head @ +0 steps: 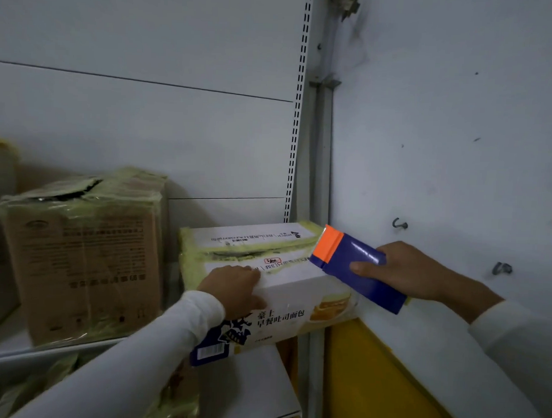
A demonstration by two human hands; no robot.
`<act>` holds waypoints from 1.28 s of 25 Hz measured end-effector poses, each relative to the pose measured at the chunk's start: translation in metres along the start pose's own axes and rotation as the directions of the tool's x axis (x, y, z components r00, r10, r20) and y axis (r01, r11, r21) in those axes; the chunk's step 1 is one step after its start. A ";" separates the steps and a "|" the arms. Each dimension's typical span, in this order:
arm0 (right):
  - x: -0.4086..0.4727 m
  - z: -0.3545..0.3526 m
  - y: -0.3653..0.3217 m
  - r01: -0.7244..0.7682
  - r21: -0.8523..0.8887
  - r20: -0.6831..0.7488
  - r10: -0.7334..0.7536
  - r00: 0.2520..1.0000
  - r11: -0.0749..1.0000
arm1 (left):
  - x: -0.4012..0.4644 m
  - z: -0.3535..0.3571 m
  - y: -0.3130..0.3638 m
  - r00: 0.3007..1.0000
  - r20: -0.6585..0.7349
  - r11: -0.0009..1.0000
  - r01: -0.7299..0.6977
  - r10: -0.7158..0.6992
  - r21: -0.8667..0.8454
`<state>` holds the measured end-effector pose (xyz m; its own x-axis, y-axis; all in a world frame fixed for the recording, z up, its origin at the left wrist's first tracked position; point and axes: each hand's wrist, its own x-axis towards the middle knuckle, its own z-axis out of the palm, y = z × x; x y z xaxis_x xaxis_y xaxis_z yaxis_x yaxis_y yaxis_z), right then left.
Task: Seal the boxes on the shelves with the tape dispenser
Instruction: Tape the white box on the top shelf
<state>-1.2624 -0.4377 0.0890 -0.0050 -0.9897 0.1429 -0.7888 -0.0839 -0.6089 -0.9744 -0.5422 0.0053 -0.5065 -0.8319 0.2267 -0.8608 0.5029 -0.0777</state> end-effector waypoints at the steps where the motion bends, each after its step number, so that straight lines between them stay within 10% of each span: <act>1: 0.000 -0.006 -0.001 0.008 -0.023 -0.015 -0.008 1.000 1.000 | -0.004 0.000 -0.008 1.000 0.014 0.999 -0.021 0.021 -0.025; 6: 0.009 -0.012 -0.005 0.024 -0.116 -0.004 -0.024 1.000 0.993 | -0.006 -0.004 -0.047 0.977 0.165 0.976 -0.104 0.136 -0.190; 18: 0.022 -0.001 0.009 -0.004 -0.088 -0.057 -0.001 0.998 0.996 | 0.027 0.011 0.043 0.972 -0.020 0.963 -0.236 0.236 -0.129; 25: 0.019 -0.004 0.017 -0.013 -0.069 -0.064 0.009 0.998 0.998 | 0.017 0.013 -0.024 0.900 0.007 0.888 -0.429 0.436 -0.166; 29: 0.027 0.004 0.006 0.020 -0.029 -0.025 -0.021 0.999 0.999 | 0.014 -0.005 -0.070 0.956 0.148 0.956 -0.223 0.253 -0.192; 32: 0.032 0.016 -0.004 0.039 -0.041 -0.005 -0.040 0.999 0.998 | 0.001 -0.014 -0.068 0.996 -0.083 0.921 -0.050 0.019 -0.387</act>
<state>-1.2495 -0.4713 0.0840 0.0235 -0.9851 0.1704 -0.8128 -0.1180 -0.5704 -0.9160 -0.5736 0.0246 -0.5168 -0.8001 0.3047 -0.7483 0.5950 0.2932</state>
